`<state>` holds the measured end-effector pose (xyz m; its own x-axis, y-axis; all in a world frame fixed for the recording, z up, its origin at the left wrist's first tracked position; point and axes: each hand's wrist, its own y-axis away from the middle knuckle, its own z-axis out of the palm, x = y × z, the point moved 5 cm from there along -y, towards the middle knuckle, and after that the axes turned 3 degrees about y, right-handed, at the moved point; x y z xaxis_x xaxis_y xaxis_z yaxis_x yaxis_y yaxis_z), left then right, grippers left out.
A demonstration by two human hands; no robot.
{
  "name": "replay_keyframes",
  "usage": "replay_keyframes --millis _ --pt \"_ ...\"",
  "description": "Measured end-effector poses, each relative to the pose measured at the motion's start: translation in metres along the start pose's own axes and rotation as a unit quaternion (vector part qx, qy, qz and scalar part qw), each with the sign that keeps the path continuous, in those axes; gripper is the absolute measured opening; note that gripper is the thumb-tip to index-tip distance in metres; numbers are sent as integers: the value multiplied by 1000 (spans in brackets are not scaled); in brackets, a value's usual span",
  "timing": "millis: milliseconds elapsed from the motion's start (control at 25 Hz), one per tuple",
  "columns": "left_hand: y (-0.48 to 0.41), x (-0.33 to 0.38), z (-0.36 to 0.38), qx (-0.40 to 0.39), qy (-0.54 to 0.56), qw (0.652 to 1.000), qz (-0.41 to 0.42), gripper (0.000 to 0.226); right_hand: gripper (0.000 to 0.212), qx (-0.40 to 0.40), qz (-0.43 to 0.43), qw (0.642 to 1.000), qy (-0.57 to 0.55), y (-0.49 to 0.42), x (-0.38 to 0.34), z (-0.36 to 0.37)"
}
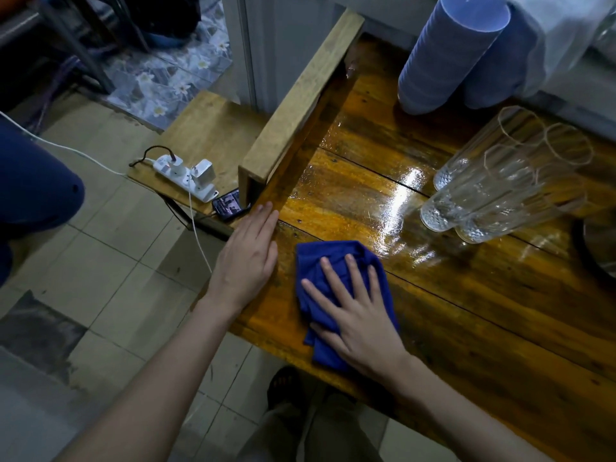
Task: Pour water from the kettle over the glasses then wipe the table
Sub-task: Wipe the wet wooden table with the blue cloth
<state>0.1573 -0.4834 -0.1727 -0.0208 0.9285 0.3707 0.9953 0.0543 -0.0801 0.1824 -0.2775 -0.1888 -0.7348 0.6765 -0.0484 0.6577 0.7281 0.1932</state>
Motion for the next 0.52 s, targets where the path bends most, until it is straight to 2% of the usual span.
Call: replay_keyframes --millis 120,280,520 --pt "-4 -4 5 3 28 999 -22 50 65 7 -35 999 -18 -35 -12 -7" --pt "-6 -3 0 13 34 999 -27 53 64 29 33 998 -38 -93 13 -18" --pt "-8 -5 2 6 21 999 -33 54 67 43 88 995 -26 -186 77 -34"
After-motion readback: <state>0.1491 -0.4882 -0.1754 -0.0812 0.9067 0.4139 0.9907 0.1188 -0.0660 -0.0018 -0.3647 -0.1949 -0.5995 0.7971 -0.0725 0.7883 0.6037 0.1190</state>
